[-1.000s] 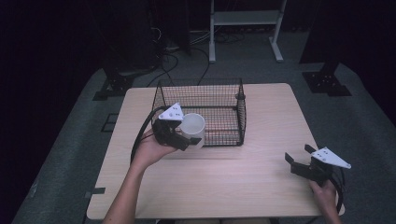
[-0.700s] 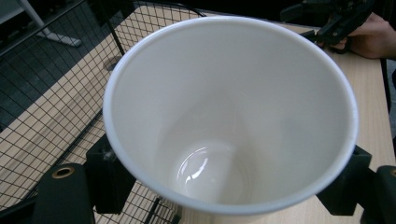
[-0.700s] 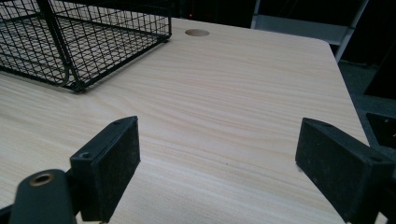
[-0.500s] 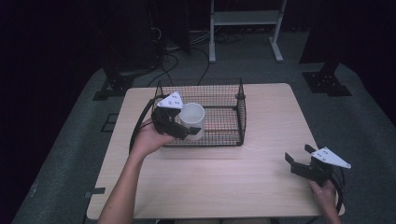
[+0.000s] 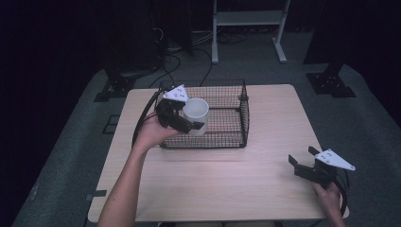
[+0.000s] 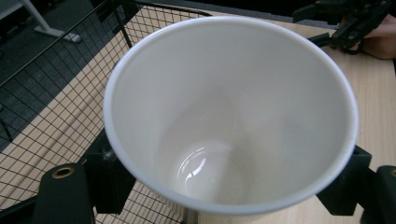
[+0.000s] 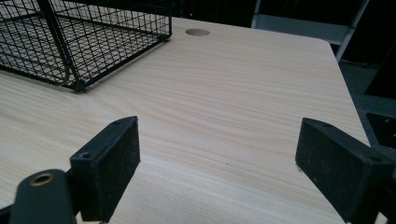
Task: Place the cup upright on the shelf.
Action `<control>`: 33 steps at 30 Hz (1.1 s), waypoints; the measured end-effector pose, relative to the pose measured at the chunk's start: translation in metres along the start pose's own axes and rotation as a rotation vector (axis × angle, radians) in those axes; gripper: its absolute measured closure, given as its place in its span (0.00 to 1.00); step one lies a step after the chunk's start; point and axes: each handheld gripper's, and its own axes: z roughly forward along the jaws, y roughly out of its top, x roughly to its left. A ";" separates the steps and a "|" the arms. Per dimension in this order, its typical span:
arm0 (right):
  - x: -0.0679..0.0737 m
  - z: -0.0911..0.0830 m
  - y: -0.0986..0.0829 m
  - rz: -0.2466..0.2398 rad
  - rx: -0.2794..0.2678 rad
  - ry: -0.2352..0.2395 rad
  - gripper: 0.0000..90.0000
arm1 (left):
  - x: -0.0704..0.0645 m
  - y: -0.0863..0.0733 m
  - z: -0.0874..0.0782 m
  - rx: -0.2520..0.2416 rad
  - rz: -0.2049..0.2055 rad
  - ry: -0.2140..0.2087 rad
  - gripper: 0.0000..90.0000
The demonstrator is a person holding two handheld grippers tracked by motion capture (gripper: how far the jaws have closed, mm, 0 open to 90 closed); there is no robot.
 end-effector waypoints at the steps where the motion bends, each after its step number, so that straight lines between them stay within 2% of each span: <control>1: 0.000 0.000 0.000 0.000 0.000 0.000 0.14 | 0.002 0.001 0.000 0.000 -0.005 -0.002 0.23; 11: 0.000 0.000 0.000 -0.006 0.004 0.000 0.14 | 0.016 0.010 0.005 0.017 0.002 0.013 0.23; 22: 0.000 0.000 0.000 -0.001 0.001 0.003 0.14 | 0.029 0.016 0.021 0.031 0.011 0.009 0.23; 27: -0.001 0.000 0.000 0.009 0.002 0.002 0.14 | 0.034 0.018 0.027 0.024 0.009 0.011 0.23; 31: 0.000 0.000 0.000 0.004 0.002 0.002 0.14 | 0.039 0.018 0.035 -0.007 0.000 0.007 0.23; 33: -0.001 0.000 0.000 0.005 0.001 0.002 0.14 | 0.042 0.018 0.042 0.005 -0.004 0.002 0.23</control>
